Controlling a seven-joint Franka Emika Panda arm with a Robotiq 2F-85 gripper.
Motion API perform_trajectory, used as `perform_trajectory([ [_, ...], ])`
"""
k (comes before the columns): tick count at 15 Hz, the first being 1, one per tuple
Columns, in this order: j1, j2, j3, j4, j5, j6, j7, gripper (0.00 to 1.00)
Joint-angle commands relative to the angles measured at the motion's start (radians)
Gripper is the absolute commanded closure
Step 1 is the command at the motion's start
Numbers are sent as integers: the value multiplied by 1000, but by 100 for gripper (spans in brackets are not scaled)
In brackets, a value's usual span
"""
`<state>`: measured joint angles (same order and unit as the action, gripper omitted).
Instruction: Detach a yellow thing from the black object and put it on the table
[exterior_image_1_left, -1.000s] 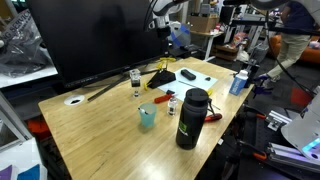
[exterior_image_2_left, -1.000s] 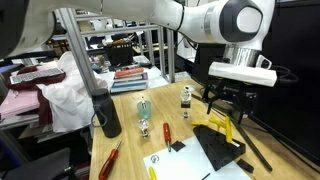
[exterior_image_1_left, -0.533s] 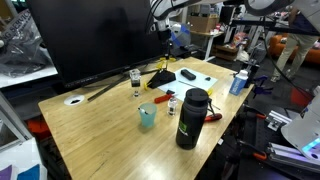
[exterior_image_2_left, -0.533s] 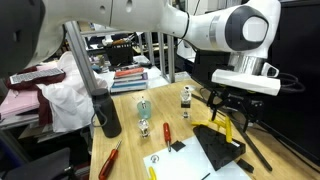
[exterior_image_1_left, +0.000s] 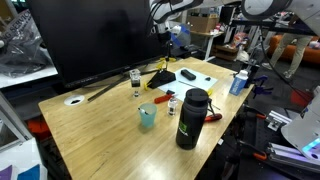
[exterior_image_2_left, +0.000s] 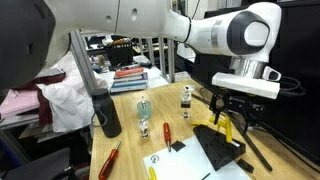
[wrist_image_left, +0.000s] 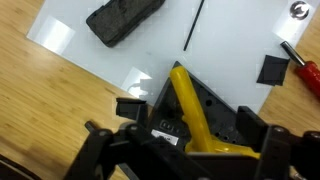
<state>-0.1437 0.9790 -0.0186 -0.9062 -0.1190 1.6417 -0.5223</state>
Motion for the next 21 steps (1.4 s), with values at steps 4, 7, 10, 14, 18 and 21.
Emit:
perform_trajectory([
  [4,9,25,-15,50,-22,-35,16,7],
  [7,14,27,-20,41,-35,-39,18,6],
  [10,16,42,-18,49,-56,-64,24,3],
  [14,20,51,-18,54,-75,-86,29,15],
  [18,20,52,-14,55,-80,-89,26,48],
  [21,19,52,-13,56,-79,-97,25,68],
])
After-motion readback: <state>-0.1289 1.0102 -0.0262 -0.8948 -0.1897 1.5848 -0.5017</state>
